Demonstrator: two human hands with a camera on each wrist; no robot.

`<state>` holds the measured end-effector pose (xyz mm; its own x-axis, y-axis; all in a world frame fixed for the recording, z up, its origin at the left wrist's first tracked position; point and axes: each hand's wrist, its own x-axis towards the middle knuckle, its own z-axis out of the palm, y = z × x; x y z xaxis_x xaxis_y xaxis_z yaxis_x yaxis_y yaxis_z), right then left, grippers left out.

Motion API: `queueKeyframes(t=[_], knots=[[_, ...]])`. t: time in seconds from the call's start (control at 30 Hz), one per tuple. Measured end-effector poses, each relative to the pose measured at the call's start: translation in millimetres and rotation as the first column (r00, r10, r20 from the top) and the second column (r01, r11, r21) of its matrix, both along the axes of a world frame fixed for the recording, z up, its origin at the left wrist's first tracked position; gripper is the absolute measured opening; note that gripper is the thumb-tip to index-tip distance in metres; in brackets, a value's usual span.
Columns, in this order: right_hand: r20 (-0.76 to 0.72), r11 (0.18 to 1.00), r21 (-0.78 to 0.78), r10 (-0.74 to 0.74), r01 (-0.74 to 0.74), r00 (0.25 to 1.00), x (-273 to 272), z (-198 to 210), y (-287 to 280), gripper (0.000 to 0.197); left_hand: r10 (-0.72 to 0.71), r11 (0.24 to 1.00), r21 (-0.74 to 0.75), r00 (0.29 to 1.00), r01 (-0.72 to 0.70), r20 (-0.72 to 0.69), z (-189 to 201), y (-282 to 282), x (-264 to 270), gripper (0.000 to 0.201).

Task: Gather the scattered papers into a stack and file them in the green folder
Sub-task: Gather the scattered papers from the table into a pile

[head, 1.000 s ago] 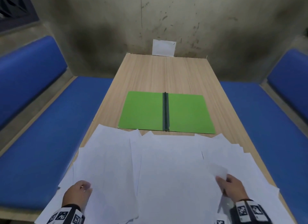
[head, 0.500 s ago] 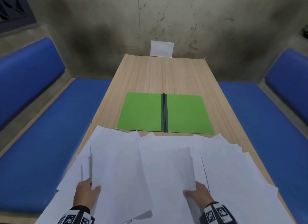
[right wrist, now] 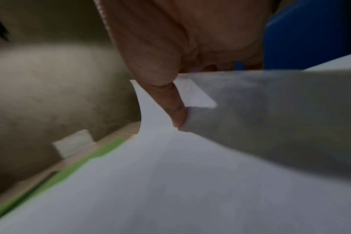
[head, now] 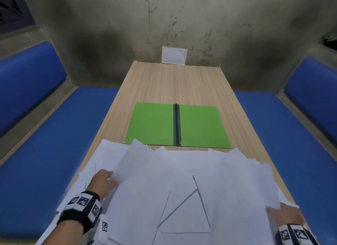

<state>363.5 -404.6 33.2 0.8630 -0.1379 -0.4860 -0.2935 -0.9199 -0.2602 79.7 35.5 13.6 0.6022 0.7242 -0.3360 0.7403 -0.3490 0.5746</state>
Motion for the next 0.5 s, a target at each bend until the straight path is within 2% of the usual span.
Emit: queueKeyframes(t=[0.1,0.13,0.27,0.37,0.43,0.5], knots=[[-0.151,0.999,-0.052,-0.002,-0.006,0.988,26.5,-36.1,-33.9,0.068,-0.05,0.993,0.107,0.996,0.057,-0.075,-15.1,-3.2,20.6,0.04],[-0.142,0.999,-0.051,0.005,-0.012,0.99,27.6,-41.1,-40.9,0.07,-0.065,0.991,0.109,0.994,0.074,-0.088,-17.4,-5.0,25.7,0.044],[0.001,0.995,-0.098,0.018,-0.017,1.0,7.3,-3.5,-18.3,0.051,-0.156,0.978,0.101,0.96,0.183,-0.234,-18.6,-7.2,38.3,0.057],[0.094,1.0,0.01,-0.022,0.021,0.995,-2.1,6.2,-12.8,0.038,-0.184,0.966,0.116,0.932,0.23,-0.313,-15.1,-8.5,44.2,0.051],[0.161,0.988,0.145,-0.08,0.057,0.984,-3.9,7.9,-12.9,0.043,-0.17,0.978,0.07,0.95,0.194,-0.262,-12.6,-9.5,46.5,0.045],[0.175,0.957,0.278,-0.133,0.081,0.976,-1.7,9.2,-16.1,0.055,-0.128,0.992,-0.023,0.979,0.126,-0.157,-7.3,-9.9,45.4,0.062]])
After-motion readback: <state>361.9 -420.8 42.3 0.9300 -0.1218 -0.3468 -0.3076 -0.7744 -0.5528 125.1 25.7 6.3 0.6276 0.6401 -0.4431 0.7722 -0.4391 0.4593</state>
